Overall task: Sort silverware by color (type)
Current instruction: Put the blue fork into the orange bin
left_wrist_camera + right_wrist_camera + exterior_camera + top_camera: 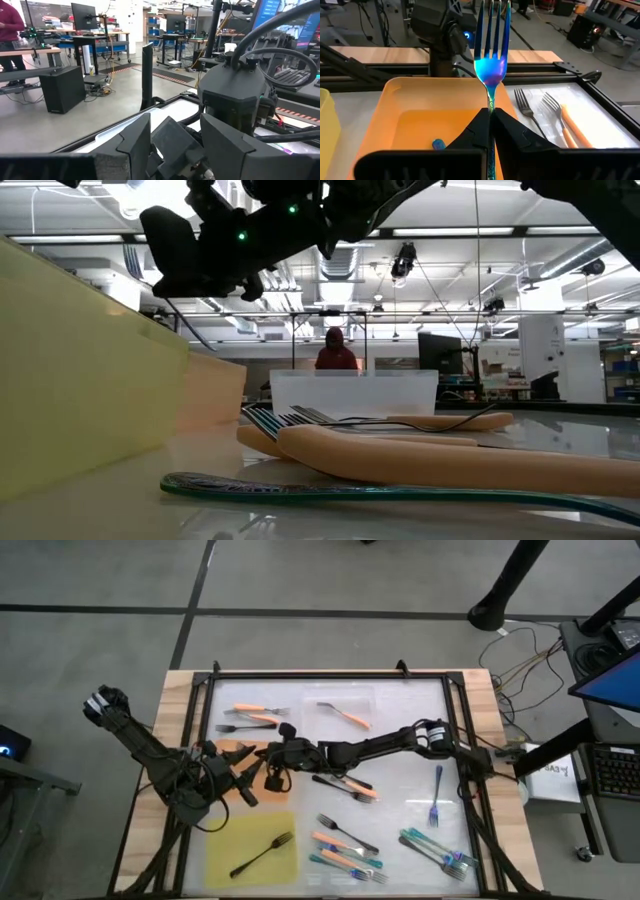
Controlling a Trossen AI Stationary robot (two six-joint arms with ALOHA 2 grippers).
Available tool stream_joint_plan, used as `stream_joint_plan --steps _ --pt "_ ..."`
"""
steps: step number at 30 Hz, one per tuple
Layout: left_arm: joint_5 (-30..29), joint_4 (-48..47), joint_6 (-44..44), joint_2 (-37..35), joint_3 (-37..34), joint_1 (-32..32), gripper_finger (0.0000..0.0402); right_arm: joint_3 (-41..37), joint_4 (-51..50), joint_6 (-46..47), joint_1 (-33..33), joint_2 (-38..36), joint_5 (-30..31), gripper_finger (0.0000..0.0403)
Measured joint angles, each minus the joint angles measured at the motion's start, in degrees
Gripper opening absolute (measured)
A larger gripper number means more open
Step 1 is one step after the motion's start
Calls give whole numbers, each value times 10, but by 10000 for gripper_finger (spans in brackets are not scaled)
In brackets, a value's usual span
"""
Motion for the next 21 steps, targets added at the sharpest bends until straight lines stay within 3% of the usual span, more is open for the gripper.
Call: stream_joint_plan --steps 10,21 --pt "0 0 0 0 0 0 153 0 -1 11 -1 0 -4 17" --pt "0 0 0 0 0 0 153 -1 -14 5 -1 -2 -27 103"
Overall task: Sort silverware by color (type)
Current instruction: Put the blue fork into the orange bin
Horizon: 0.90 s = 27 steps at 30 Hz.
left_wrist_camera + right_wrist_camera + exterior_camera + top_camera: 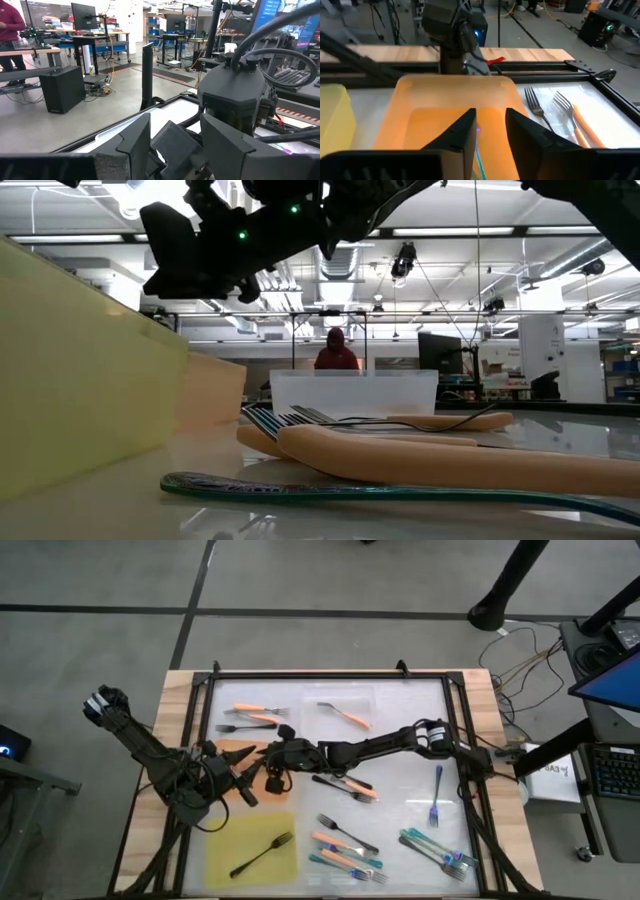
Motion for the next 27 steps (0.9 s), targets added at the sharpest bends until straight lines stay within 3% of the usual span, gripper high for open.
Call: stream_joint_plan --steps 4,13,20,27 --pt "1 0 0 0 0 -1 153 -1 -96 12 0 -32 17 119" --pt "7 -4 -3 0 0 -15 153 -21 -450 102 4 -142 25 122" --pt "70 -8 -13 0 0 -17 153 -161 -520 221 4 -246 24 111" --pt "82 -19 -13 0 0 -17 153 -342 -524 430 42 -364 24 104"
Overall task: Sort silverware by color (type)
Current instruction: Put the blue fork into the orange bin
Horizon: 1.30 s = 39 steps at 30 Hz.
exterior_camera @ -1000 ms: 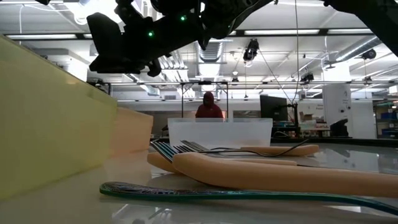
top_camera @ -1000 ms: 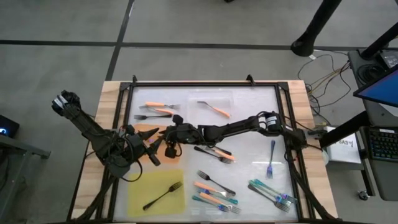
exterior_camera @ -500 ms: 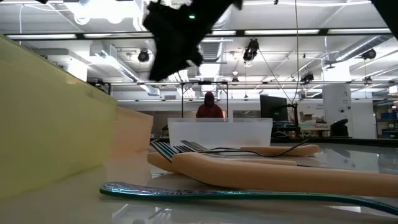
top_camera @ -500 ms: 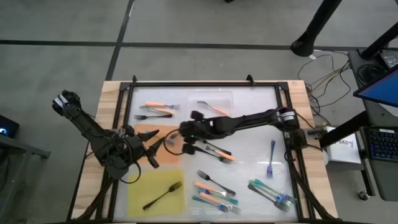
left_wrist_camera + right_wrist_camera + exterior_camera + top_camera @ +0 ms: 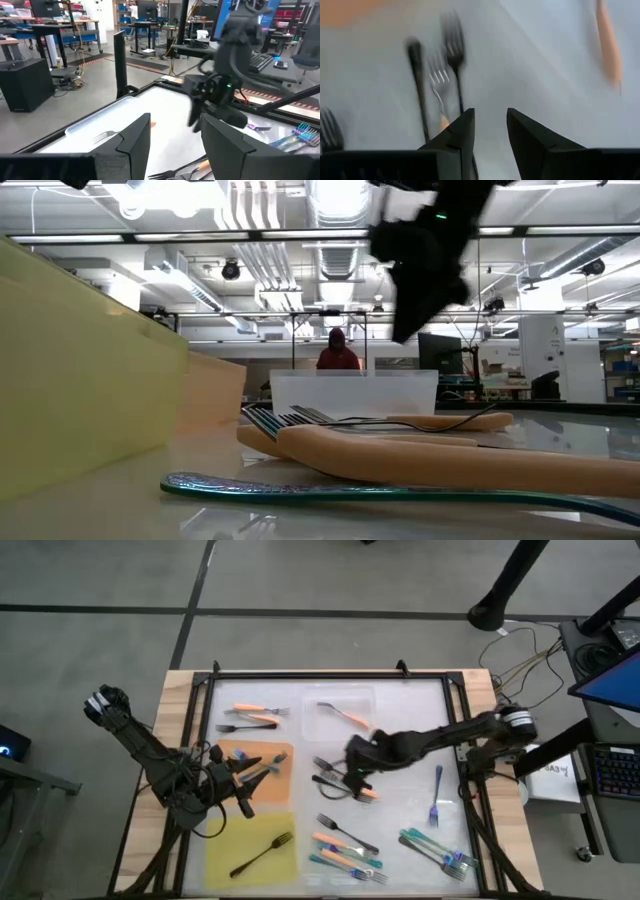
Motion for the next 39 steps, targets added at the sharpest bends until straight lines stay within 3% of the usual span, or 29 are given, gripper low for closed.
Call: stream_joint_plan --steps 3,8,15,24,28,39 --pt "0 0 10 0 0 0 153 -66 -8 97 36 -46 -4 105" --pt "0 0 16 0 0 2 153 -149 -6 214 107 -109 -83 101" --pt "-3 0 -5 0 0 5 153 -228 -7 470 192 -144 -47 91" --pt "-4 1 -13 0 0 5 153 -233 -133 630 273 -149 -50 75" --pt "-5 1 -13 0 0 5 153 -231 -182 697 303 -151 -104 77" --pt "-5 0 2 0 0 5 153 -241 -193 771 330 -144 -133 95"
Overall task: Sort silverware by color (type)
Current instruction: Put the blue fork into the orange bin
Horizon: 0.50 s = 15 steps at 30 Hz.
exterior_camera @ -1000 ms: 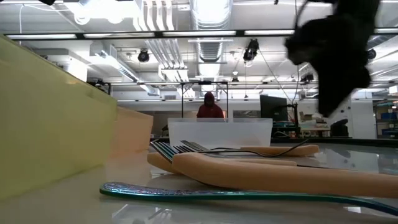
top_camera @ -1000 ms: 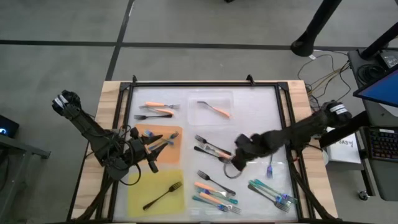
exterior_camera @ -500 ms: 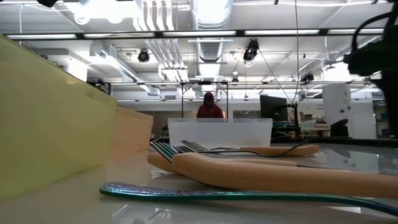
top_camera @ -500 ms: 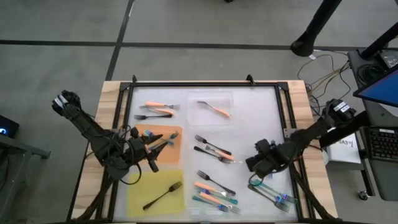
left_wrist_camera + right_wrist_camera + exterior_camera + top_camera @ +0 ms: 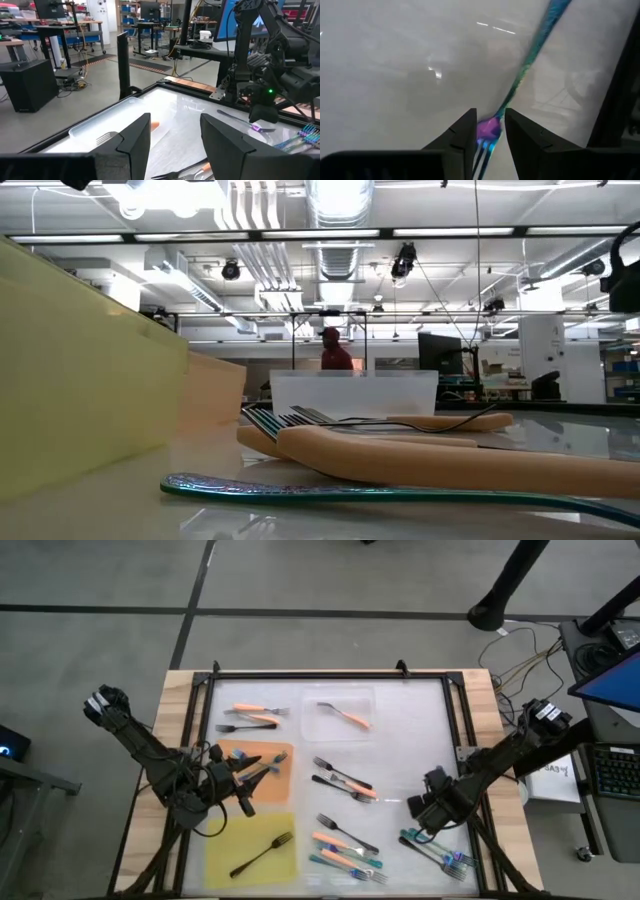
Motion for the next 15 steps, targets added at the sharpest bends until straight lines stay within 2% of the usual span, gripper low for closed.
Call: stream_joint_plan --steps 9,15 --pt "0 -21 0 0 0 0 153 -54 5 71 0 2 -18 96" --pt "0 -27 0 0 0 0 153 -58 15 83 0 1 -16 96"
